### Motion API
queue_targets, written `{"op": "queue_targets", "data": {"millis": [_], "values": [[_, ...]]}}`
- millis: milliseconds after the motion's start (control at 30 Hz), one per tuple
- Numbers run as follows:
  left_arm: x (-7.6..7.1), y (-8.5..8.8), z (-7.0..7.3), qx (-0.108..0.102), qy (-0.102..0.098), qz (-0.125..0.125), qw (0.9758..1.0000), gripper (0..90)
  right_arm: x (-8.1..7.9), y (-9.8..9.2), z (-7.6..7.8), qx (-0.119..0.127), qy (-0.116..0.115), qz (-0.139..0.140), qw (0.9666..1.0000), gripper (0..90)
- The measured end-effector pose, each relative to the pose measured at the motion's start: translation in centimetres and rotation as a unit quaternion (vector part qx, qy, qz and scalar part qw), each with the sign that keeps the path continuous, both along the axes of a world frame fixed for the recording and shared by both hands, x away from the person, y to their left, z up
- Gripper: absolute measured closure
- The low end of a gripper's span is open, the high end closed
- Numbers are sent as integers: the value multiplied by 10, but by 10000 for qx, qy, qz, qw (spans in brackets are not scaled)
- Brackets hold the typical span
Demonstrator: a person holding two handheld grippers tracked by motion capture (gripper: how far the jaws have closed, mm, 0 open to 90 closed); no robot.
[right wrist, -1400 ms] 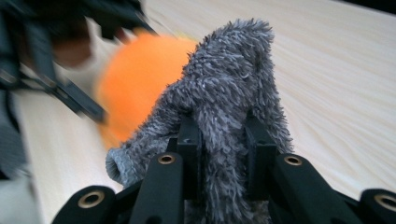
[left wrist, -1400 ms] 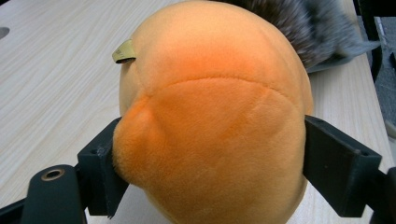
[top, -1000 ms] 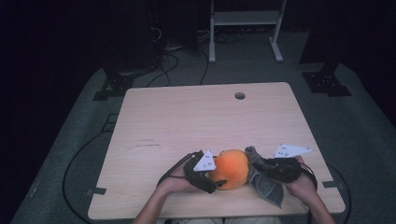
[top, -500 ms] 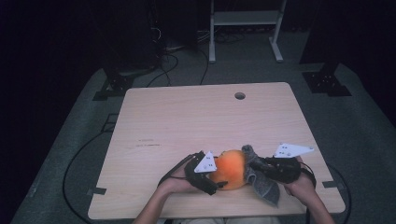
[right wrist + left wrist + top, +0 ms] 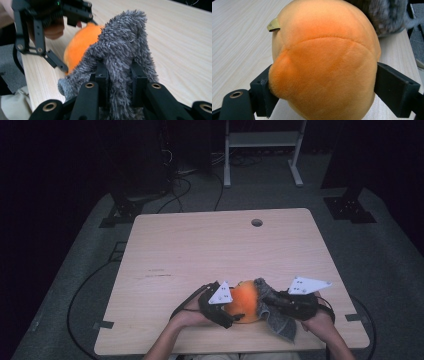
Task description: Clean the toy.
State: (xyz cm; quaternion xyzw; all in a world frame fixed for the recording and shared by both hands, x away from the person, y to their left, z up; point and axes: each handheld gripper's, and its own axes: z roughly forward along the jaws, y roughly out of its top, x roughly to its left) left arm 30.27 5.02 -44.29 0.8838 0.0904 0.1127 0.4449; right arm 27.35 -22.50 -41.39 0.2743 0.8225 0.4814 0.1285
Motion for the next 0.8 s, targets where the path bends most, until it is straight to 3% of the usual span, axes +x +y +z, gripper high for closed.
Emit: {"op": "queue_targets", "data": {"millis": [67, 133, 167, 233, 300, 333, 433, 500, 567, 600, 633, 733, 800], "values": [[1, 0, -1, -80, 35, 41, 10000, 146, 4, -3, -8, 40, 101, -46, 9999, 725], [2, 0, 0, -126, 104, 95, 9998, 146, 7, -8, -12, -260, 102, -351, 9990, 727], [2, 0, 0, -137, 100, 107, 9998, 147, 7, -11, -11, -300, 95, -423, 9986, 727], [2, -1, 0, -146, 103, 127, 9998, 148, 2, -13, -5, -7, 47, -314, 9995, 724], [-1, -4, -1, -173, 63, 93, 9998, 150, -2, -9, 3, 438, -9, 41, 9990, 722], [-2, -5, -1, -175, 31, 82, 9998, 150, -3, -5, 5, 447, -58, 151, 9989, 722], [-2, -5, 1, -121, -8, 65, 9999, 148, -3, 8, -1, -87, -193, 164, 9996, 724], [1, -4, 2, -338, 196, 135, 9991, 119, -2, 6, -5, -177, -213, 103, 9996, 724], [6, -2, 2, -630, 573, 342, 9958, 93, -3, 3, -6, -213, -220, -29, 9995, 724], [8, -1, 0, -675, 711, 388, 9944, 94, -3, 2, -6, -249, -246, -50, 9994, 724], [9, -1, -1, -717, 748, 413, 9938, 104, -3, 1, -6, -275, -232, -89, 9993, 724], [7, -2, 1, -798, 529, 516, 9941, 212, -3, -2, -1, -372, -275, -262, 9986, 725], [3, -7, 6, -748, 261, 515, 9955, 241, -9, 1, 12, -349, -564, -387, 9971, 726]]}}
